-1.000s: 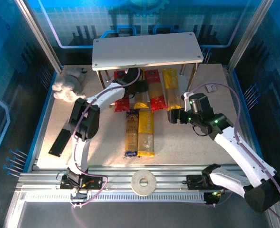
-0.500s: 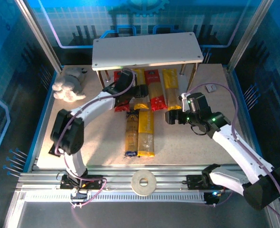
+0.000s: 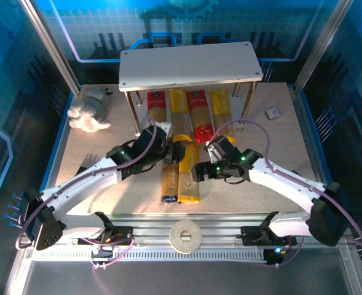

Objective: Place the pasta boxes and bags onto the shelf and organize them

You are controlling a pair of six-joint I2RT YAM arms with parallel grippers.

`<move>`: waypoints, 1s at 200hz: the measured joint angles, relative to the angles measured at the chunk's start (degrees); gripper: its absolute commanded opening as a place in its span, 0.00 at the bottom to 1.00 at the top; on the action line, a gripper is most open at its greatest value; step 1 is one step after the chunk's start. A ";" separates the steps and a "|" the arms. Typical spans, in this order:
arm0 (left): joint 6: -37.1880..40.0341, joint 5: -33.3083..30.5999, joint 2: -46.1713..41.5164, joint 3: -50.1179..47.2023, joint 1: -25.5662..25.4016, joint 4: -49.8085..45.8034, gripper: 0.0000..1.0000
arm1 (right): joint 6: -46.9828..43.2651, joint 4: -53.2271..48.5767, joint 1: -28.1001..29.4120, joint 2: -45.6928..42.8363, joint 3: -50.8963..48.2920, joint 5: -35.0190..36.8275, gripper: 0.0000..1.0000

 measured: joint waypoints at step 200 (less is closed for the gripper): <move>-6.14 -0.44 -18.91 -10.12 2.95 -4.07 0.83 | 1.55 1.55 4.79 28.04 13.97 2.71 1.00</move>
